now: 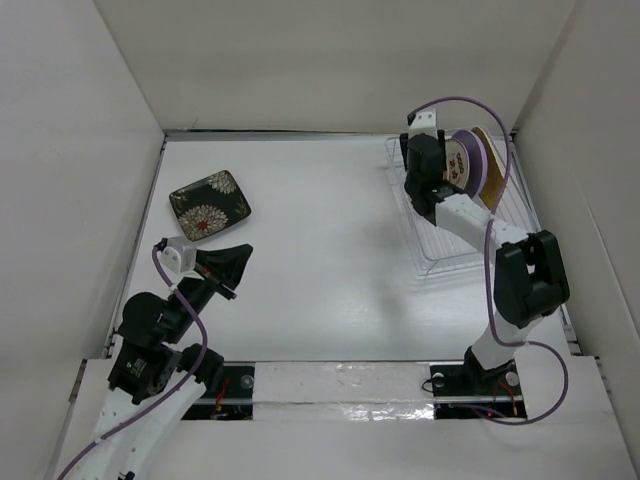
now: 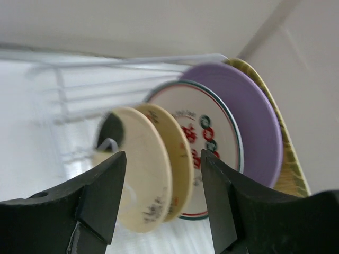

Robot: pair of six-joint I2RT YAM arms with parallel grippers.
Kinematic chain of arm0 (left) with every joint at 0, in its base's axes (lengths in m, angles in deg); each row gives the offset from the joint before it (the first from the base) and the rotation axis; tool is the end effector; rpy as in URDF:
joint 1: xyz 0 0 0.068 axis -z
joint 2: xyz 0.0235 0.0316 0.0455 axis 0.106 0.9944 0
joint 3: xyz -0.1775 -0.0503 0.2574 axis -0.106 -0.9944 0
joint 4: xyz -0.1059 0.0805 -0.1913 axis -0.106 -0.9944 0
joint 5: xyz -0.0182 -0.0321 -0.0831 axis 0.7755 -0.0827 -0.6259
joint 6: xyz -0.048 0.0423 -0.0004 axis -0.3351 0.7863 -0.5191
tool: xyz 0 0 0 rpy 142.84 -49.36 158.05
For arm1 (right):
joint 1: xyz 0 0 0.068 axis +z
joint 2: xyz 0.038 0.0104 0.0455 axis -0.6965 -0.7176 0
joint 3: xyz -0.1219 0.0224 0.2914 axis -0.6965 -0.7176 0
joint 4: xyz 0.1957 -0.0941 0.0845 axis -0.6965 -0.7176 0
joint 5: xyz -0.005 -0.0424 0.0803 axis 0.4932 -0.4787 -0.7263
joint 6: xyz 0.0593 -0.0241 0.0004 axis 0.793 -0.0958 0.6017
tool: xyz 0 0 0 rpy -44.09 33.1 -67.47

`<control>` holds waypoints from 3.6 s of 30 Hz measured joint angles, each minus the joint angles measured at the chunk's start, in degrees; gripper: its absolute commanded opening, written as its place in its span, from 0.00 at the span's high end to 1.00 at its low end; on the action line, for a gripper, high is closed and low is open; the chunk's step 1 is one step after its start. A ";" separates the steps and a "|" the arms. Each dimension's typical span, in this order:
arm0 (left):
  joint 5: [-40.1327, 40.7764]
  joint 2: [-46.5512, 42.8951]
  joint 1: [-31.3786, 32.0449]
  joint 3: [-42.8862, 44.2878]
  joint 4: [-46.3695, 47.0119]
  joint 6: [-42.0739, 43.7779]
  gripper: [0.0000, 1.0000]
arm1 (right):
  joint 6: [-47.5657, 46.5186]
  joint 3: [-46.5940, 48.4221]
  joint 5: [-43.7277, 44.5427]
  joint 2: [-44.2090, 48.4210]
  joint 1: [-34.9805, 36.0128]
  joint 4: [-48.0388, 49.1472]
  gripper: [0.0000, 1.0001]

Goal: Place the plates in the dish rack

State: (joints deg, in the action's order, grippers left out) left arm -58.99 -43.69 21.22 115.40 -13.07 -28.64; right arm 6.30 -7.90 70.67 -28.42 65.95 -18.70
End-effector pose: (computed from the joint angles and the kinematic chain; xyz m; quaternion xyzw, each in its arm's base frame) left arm 0.0049 -0.0128 0.3560 0.1475 0.5765 -0.3290 0.7332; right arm 0.3770 0.1153 0.3426 -0.0213 0.7580 -0.2457 0.6039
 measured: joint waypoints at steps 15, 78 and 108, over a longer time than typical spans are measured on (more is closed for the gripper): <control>11.26 5.38 0.00 0.00 -0.61 -0.02 1.00 | 35.65 28.33 -39.43 -19.32 18.80 -10.78 0.39; 9.27 10.67 -2.05 0.00 0.57 0.22 1.00 | 61.44 -9.88 -40.61 14.53 10.78 -4.70 1.00; 6.91 12.52 -0.63 -0.02 1.77 0.26 1.00 | 13.14 24.33 -20.96 10.27 -10.32 -44.22 1.00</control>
State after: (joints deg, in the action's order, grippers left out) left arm -52.09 -31.17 20.59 115.38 -11.30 -28.38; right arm 19.44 16.42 49.71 -18.14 55.63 -62.91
